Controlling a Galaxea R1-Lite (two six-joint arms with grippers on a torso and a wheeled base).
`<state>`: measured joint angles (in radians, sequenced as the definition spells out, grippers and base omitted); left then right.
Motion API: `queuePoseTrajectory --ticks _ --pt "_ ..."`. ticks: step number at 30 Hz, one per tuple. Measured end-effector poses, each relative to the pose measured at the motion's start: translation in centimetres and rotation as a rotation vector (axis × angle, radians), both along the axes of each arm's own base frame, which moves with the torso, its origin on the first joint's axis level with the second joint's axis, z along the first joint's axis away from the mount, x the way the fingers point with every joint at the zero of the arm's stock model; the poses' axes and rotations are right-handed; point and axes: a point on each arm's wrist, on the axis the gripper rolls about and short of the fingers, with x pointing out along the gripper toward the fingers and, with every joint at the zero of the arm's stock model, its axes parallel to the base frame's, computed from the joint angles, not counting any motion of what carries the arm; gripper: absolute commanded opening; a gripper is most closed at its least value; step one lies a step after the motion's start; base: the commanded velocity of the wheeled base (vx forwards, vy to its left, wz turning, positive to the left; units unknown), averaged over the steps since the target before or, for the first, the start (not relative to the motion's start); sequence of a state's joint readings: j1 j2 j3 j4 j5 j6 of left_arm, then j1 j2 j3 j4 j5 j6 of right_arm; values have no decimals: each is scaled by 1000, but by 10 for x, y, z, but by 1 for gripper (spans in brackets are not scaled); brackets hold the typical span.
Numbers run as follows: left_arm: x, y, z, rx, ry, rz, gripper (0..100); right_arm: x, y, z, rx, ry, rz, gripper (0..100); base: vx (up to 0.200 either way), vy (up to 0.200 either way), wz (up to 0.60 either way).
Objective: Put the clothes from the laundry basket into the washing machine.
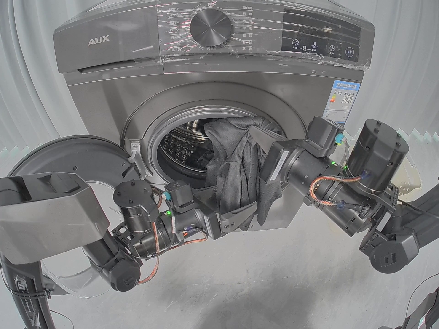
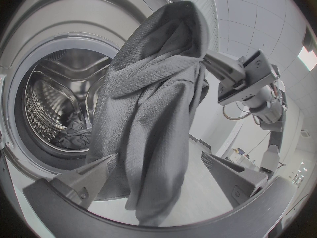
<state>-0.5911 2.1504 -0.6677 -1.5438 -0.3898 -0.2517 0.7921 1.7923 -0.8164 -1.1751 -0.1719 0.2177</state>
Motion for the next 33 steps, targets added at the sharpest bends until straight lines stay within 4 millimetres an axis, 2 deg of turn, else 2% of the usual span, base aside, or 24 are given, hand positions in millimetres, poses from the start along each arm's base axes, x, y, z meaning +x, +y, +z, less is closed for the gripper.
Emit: queuePoseTrajectory --ticks 8,17,18,28,33 --pt "10 -14 -8 13 -22 31 100 -1 0 -1 -3 4 1 0 0 0 0" --pt "14 -17 -9 10 -23 80 100 -1 0 -2 -3 5 4 0 0 0 0" --pt "14 -18 -9 9 -24 83 0 -1 0 -2 0 2 4 0 0 0 0" --pt "16 -18 -6 -2 -37 100 0 -1 0 -1 5 -5 3 0 0 0 0" --pt "10 -18 -1 -6 -42 90 0 0 -1 -2 2 -4 -3 0 0 0 0"
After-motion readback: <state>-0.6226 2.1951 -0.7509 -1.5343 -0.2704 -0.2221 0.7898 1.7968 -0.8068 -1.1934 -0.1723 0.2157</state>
